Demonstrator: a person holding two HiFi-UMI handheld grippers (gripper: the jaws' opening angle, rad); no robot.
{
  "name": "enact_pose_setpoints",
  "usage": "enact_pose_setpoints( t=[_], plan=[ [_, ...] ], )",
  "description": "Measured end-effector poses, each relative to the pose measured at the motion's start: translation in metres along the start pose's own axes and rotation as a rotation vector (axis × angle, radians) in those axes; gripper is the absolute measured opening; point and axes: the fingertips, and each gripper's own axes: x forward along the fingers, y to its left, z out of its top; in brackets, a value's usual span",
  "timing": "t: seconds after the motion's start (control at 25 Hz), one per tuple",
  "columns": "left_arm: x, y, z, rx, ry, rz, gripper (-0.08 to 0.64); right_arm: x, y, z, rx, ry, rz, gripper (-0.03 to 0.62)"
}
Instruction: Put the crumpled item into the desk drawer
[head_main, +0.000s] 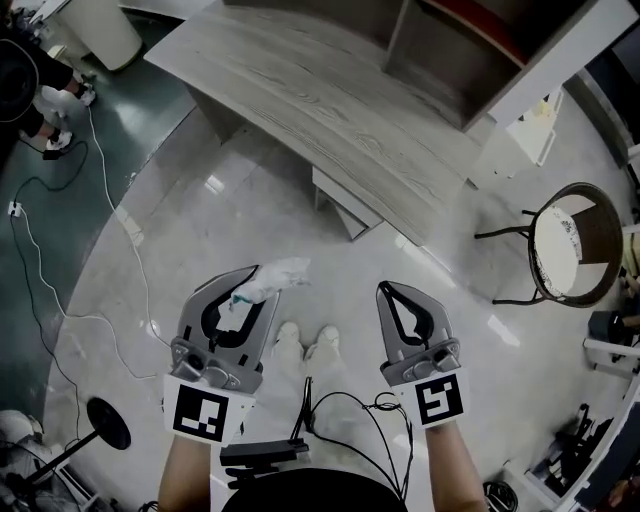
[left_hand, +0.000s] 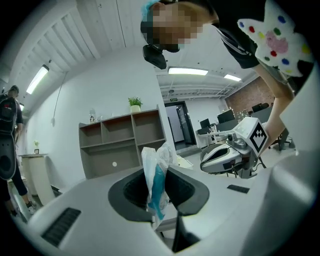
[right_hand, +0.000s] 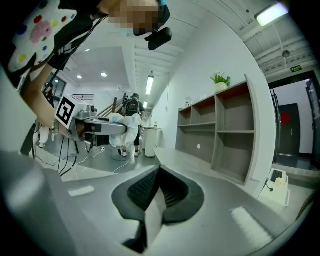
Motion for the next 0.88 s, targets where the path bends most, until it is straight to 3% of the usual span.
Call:
enact_pose_setpoints(
  t=[0.32, 0.68, 0.88],
  plan=[
    [0.013, -0.001, -0.069, -0.046, 0.034, -0.017, 0.069, 0.040, 0.015, -0.062, 0.028, 0.024, 0.055, 0.010],
    [0.034, -0.002, -0.144, -0.065, 0.070, -0.025, 0.069, 0.072, 0.007, -0.151, 0.119, 0.096, 0.068, 0.010],
    [0.043, 0.007, -0.177, -0.063, 0.086, -0.023, 0.069, 0.099, 0.003, -0.190, 0.218, 0.083, 0.056, 0.011]
  ],
)
